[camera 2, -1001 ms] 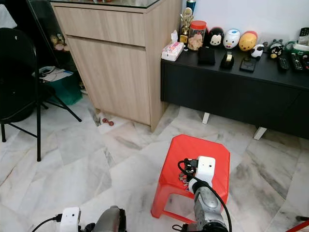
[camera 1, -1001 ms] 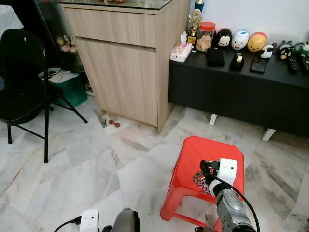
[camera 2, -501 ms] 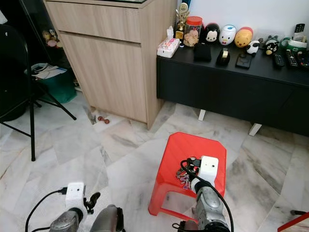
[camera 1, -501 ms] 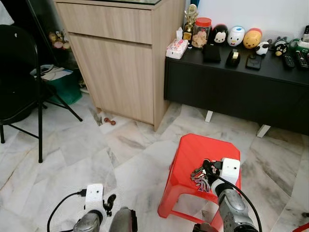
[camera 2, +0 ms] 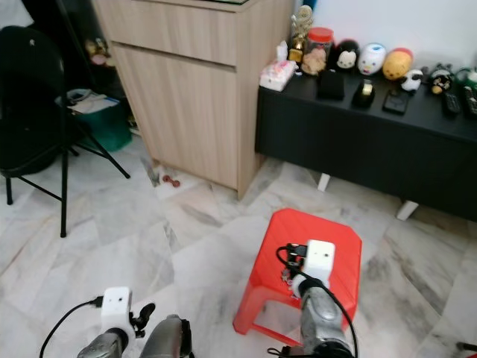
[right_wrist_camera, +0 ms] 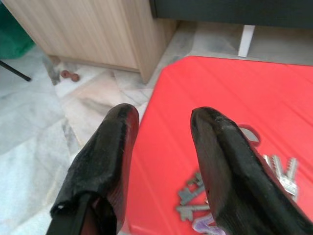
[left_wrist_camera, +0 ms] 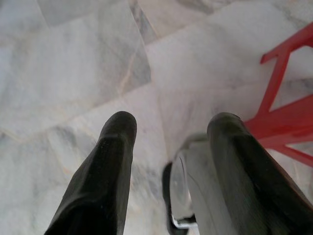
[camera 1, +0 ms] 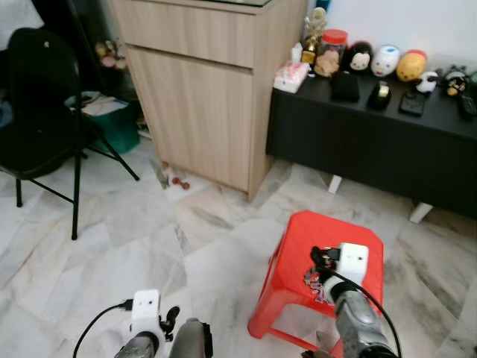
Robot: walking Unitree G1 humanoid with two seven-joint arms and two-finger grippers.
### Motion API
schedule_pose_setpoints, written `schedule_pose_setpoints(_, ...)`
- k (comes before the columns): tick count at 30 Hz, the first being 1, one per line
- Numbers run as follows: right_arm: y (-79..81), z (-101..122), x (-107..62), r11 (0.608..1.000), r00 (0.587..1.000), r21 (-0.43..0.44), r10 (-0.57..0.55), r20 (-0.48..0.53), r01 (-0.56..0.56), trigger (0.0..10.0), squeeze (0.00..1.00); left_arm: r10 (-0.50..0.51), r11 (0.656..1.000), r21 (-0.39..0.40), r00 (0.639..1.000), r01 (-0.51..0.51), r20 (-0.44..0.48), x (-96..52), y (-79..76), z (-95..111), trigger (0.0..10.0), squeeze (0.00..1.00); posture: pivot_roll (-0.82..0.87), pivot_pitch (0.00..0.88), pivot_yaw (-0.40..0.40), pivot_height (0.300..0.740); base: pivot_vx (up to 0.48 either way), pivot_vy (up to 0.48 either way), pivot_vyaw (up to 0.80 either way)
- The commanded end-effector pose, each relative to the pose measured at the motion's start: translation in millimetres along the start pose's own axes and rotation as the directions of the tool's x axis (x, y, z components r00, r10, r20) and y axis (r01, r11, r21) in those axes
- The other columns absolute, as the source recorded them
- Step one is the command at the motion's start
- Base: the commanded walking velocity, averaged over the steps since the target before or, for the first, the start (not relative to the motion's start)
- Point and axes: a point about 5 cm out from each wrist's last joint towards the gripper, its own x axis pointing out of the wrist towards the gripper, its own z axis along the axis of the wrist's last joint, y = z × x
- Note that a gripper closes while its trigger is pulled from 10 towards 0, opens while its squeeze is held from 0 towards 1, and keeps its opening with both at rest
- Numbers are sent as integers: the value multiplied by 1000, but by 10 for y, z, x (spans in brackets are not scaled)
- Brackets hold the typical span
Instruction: Hang keys on a hook
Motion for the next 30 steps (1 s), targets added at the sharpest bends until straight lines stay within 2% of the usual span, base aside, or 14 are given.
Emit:
schedule_pose_setpoints(1,-76,-16,-16,1000,1000,0,-27,-13,27,10000,0,-15,1000,-4,1000,15,-6,1,-45,-16,10000,0,84,79,-2,639,330,0,0)
schedule_pose_setpoints(16,-54,-56,-25,999,999,12,-45,-27,45,10000,0,-54,998,25,998,55,-14,-1,-103,-32,10000,0,91,78,-5,639,289,0,0)
schedule_pose_setpoints(21,-94,-96,-43,995,995,38,-89,-46,91,10000,0,-54,998,19,998,54,-21,-6,-96,-47,10000,0,90,82,-3,639,0,0,0)
schedule_pose_setpoints(24,-176,-166,-79,988,985,36,-148,-91,152,10000,0,-48,999,15,999,49,-25,-11,-73,-58,10000,0,92,85,-4,639,0,0,0)
schedule_pose_setpoints(28,-206,-236,-108,987,979,39,-149,-137,156,10000,0,-47,999,15,999,48,-27,-13,-70,-63,10000,0,91,91,-2,639,0,0,0)
schedule_pose_setpoints(30,-241,-301,-141,986,971,8,-162,-178,166,10000,0,-49,999,17,998,49,-29,-14,-72,-66,10000,0,93,94,-2,639,0,0,0)
